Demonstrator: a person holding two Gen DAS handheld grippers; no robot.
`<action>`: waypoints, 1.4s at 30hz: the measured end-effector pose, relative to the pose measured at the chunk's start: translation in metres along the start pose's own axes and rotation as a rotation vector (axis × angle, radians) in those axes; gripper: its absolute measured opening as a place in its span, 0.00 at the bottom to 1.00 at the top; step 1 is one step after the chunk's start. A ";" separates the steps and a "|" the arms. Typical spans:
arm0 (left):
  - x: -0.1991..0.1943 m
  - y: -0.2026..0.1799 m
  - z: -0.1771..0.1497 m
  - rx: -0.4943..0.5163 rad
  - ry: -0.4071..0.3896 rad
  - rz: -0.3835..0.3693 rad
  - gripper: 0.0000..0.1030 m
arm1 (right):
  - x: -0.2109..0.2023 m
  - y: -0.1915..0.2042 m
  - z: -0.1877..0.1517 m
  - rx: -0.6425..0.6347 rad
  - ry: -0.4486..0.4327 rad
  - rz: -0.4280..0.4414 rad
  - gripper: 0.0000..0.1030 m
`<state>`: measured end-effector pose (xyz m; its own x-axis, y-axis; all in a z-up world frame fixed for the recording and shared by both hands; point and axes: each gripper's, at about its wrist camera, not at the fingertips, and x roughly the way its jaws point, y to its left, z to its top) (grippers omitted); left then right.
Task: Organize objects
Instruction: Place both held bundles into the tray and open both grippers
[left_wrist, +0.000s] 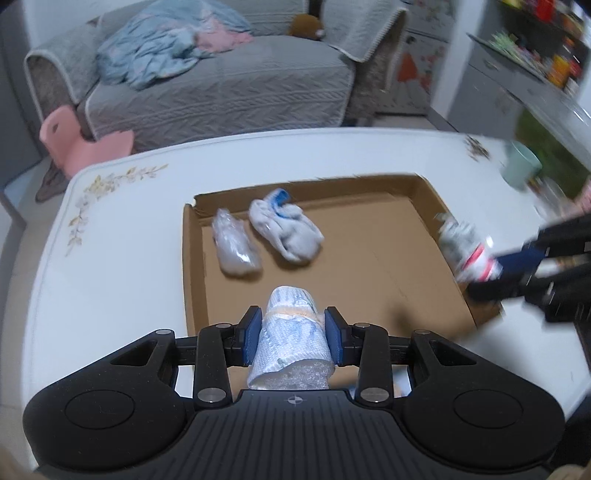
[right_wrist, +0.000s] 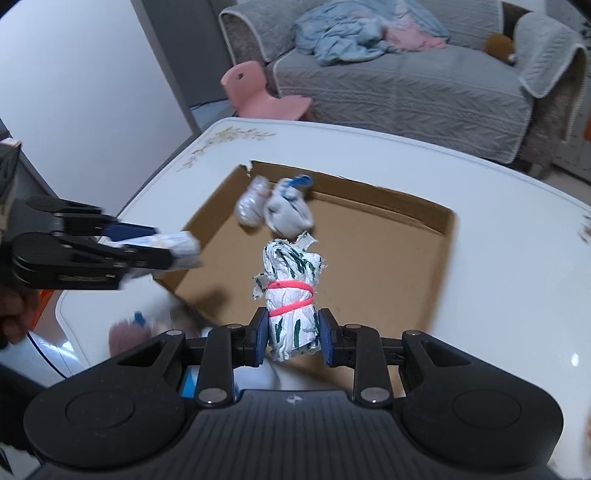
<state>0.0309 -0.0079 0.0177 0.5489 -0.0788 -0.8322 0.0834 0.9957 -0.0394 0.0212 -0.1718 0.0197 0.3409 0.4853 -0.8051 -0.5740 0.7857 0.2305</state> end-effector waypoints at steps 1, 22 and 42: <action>0.009 0.005 0.003 -0.024 0.001 0.006 0.42 | 0.012 0.003 0.007 0.000 0.007 0.000 0.25; 0.089 0.033 0.013 -0.139 -0.002 0.061 0.55 | 0.128 0.022 0.036 -0.055 0.105 -0.028 0.27; -0.010 0.041 -0.006 -0.188 -0.045 0.075 0.76 | 0.049 0.028 0.023 -0.087 0.047 -0.082 0.64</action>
<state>0.0239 0.0338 0.0215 0.5845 -0.0022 -0.8114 -0.1136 0.9899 -0.0845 0.0392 -0.1174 -0.0008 0.3553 0.4008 -0.8445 -0.6086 0.7849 0.1164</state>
